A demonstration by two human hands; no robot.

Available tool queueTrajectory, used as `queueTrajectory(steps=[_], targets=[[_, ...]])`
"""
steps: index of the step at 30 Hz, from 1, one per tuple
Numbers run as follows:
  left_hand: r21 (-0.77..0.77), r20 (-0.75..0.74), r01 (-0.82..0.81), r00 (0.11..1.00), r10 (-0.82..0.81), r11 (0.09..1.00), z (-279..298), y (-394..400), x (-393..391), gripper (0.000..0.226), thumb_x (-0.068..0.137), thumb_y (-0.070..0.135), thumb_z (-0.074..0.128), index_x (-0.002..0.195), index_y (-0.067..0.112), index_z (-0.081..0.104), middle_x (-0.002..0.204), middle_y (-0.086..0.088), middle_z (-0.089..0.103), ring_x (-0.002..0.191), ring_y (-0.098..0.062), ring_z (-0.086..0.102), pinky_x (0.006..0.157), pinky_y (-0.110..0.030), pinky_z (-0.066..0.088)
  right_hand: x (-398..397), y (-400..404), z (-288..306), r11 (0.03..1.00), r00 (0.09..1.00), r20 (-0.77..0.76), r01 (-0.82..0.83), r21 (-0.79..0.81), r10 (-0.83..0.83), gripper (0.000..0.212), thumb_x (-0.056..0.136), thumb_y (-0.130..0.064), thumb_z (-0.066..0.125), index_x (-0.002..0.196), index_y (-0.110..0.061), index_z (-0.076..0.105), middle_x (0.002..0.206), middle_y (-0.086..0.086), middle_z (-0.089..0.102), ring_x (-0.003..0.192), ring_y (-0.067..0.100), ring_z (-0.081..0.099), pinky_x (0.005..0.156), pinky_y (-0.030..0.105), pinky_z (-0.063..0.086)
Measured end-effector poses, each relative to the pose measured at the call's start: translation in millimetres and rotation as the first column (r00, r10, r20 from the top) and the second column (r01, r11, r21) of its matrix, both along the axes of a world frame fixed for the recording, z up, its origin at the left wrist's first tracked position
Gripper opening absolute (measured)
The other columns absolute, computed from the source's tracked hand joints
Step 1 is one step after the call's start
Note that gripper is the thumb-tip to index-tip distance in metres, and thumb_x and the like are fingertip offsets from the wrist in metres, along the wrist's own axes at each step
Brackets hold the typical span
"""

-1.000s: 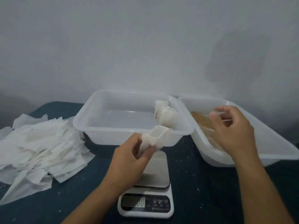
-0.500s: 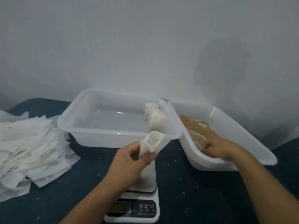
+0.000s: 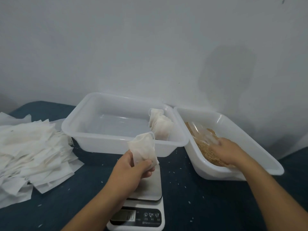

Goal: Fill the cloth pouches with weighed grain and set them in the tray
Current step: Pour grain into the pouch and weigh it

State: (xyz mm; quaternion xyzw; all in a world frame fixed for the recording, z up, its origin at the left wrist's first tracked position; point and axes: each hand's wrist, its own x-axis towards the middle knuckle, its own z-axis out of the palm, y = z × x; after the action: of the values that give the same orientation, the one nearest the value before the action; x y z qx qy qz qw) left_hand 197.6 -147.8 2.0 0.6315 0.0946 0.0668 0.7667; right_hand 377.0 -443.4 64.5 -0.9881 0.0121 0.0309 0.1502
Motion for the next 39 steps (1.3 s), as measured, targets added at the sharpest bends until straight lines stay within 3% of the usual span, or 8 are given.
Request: queueTrajectory(steps=[3,8,12,15,20,23,33,39], targets=[[0.070,0.016,-0.035,0.999,0.034,0.997,1,3,-1,0.027,0.091,0.021,0.074,0.116,0.028,0.068,0.097,0.006,0.079,0.087,-0.011,0.076,0.073,-0.022,0.059,-9,2,4,0.996,0.990,0.140,-0.016,0.085,0.003,0.037,0.097,-0.054,0.054,0.088,-0.018,0.052,0.079,0.001,0.058,0.065,0.017,0.052,0.056,0.033,0.037],[0.412,0.098,-0.134,0.990,0.102,0.901,-3,14,-1,0.023,0.088,0.040,0.075,0.107,0.044,0.062,0.095,0.026,0.070,0.087,0.005,0.067,0.069,-0.017,0.048,-45,13,25,0.965,0.947,0.314,-0.143,0.220,0.069,0.043,0.092,-0.068,0.055,0.081,-0.027,0.054,0.070,-0.004,0.058,0.059,0.014,0.053,0.053,0.031,0.039],[0.480,0.114,-0.182,0.983,0.144,0.858,-4,22,1,0.023,0.088,0.043,0.075,0.104,0.043,0.059,0.098,0.033,0.065,0.090,0.011,0.061,0.064,-0.013,0.045,-80,20,50,0.926,0.928,0.308,-0.290,0.244,0.210,0.040,0.084,-0.076,0.056,0.084,-0.036,0.065,0.071,0.003,0.067,0.060,0.024,0.061,0.057,0.036,0.052],[0.511,0.124,-0.213,0.977,0.174,0.833,-4,27,1,0.021,0.088,0.045,0.074,0.100,0.042,0.058,0.095,0.032,0.064,0.088,0.012,0.060,0.059,-0.009,0.045,-106,25,76,0.890,0.915,0.232,-0.383,0.246,0.330,0.049,0.076,-0.086,0.058,0.093,-0.043,0.073,0.075,-0.001,0.071,0.065,0.018,0.066,0.061,0.032,0.053],[0.540,0.145,-0.242,0.970,0.195,0.806,-6,32,1,0.020,0.089,0.043,0.074,0.100,0.044,0.057,0.091,0.030,0.064,0.088,0.014,0.058,0.062,-0.007,0.045,-125,28,104,0.885,0.900,0.122,-0.434,0.170,0.418,0.065,0.055,-0.101,0.056,0.102,-0.058,0.073,0.089,-0.019,0.077,0.078,0.004,0.073,0.068,0.032,0.056],[0.545,0.166,-0.250,0.968,0.190,0.800,-6,33,0,0.019,0.090,0.041,0.074,0.100,0.043,0.058,0.095,0.036,0.061,0.088,0.012,0.058,0.067,-0.002,0.042,-128,30,115,0.886,0.890,0.104,-0.453,0.101,0.444,0.066,0.056,-0.101,0.058,0.102,-0.056,0.074,0.083,-0.010,0.077,0.070,0.010,0.072,0.066,0.043,0.060],[0.574,0.190,-0.242,0.969,0.161,0.782,-6,31,-2,0.017,0.092,0.036,0.074,0.100,0.038,0.060,0.088,0.020,0.067,0.088,0.010,0.060,0.066,-0.003,0.044,-126,55,146,0.839,0.847,0.043,-0.516,-0.173,0.530,0.066,0.060,-0.103,0.051,0.093,-0.052,0.075,0.068,-0.014,0.070,0.058,0.007,0.064,0.058,0.041,0.057],[0.644,0.179,-0.216,0.975,0.130,0.734,-5,29,-2,0.017,0.094,0.036,0.072,0.103,0.039,0.057,0.094,0.021,0.066,0.085,0.004,0.062,0.064,-0.007,0.044,-121,73,165,0.777,0.813,0.047,-0.534,-0.334,0.580,0.062,0.056,-0.109,0.041,0.090,-0.066,0.068,0.065,-0.025,0.067,0.060,-0.002,0.063,0.052,0.033,0.058]])
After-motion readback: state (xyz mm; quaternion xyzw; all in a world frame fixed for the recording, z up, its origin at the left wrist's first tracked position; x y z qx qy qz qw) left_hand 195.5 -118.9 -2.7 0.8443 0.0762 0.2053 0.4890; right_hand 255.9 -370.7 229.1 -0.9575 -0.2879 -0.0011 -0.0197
